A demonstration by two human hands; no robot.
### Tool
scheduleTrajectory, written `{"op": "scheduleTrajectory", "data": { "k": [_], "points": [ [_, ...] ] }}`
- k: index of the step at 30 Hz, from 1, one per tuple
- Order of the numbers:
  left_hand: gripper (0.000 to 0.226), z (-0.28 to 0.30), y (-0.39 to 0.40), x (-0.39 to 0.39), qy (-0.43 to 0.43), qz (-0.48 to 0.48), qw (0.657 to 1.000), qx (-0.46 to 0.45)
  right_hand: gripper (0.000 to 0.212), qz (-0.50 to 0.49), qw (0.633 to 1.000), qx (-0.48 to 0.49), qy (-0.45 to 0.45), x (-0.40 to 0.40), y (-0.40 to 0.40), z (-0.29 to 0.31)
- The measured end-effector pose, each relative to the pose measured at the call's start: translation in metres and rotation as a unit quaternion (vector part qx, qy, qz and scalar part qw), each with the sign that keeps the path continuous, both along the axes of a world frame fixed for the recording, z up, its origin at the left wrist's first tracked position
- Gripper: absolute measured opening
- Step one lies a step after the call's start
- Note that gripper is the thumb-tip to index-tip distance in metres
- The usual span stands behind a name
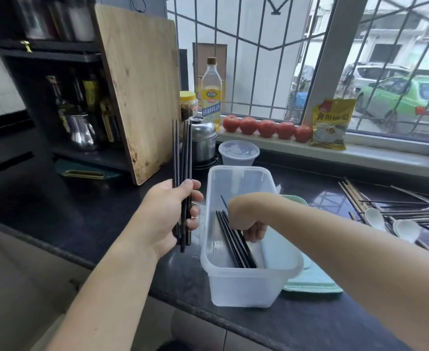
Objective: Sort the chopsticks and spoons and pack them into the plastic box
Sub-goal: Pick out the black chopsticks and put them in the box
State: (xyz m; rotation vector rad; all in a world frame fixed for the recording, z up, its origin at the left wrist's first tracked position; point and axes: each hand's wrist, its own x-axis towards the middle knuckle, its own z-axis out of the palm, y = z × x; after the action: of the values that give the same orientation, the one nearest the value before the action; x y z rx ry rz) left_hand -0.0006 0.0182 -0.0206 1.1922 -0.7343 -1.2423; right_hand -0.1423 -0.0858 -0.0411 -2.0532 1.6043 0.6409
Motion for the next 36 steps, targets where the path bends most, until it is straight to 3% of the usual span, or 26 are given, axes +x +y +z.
{"op": "scheduleTrajectory", "data": {
  "k": [2,4,6,8,10,14,18,22,24,27,29,33,36],
  "points": [
    [0.016,0.002,0.003,-0.001,-0.003,-0.014,1.0,-0.004,0.037,0.004,0.999,-0.033,-0.01,-0.001,-0.006,0.003],
    [0.015,0.005,0.007,-0.001,-0.016,-0.026,1.0,-0.003,0.039,-0.013,0.988,-0.105,-0.111,-0.008,-0.008,0.019],
    [0.013,0.007,0.01,-0.002,-0.02,-0.04,0.999,-0.008,0.034,-0.065,0.946,-0.127,-0.292,-0.021,0.0,0.046],
    [0.014,0.01,0.012,-0.006,-0.018,-0.059,0.998,-0.016,0.034,-0.1,0.881,-0.072,-0.457,-0.036,0.02,0.068],
    [0.019,0.016,0.012,-0.014,-0.034,-0.083,0.996,-0.024,0.034,-0.1,0.837,-0.019,-0.538,-0.042,0.039,0.077],
    [0.023,0.026,0.013,-0.029,-0.026,-0.126,0.991,-0.033,0.023,-0.098,0.816,-0.096,-0.562,-0.039,0.052,0.07],
    [0.024,0.027,0.016,-0.028,-0.04,-0.138,0.99,-0.015,0.019,-0.137,0.816,-0.102,-0.552,-0.038,0.05,0.071],
    [0.021,0.019,0.015,-0.019,-0.043,-0.06,0.997,0.0,0.017,-0.16,0.755,-0.28,-0.571,-0.041,0.042,0.088],
    [0.018,0.013,0.013,-0.009,-0.057,-0.005,0.998,0.01,0.016,-0.181,0.786,-0.254,-0.533,-0.049,0.033,0.099],
    [0.016,0.005,0.011,0.002,-0.031,0.029,0.999,0.017,0.025,-0.137,0.919,-0.15,-0.339,-0.046,0.025,0.084],
    [0.016,0.002,0.01,0.004,-0.015,0.036,0.999,0.018,0.028,-0.1,0.97,-0.069,-0.212,-0.032,0.027,0.059],
    [0.018,0.004,0.012,-0.004,-0.012,0.019,0.999,0.028,0.027,-0.04,0.997,0.007,-0.059,-0.007,0.026,0.016],
    [0.02,0.007,0.016,-0.006,-0.018,0.007,0.999,0.033,0.027,-0.039,0.998,-0.003,-0.057,-0.001,0.015,0.01]
  ]
}}
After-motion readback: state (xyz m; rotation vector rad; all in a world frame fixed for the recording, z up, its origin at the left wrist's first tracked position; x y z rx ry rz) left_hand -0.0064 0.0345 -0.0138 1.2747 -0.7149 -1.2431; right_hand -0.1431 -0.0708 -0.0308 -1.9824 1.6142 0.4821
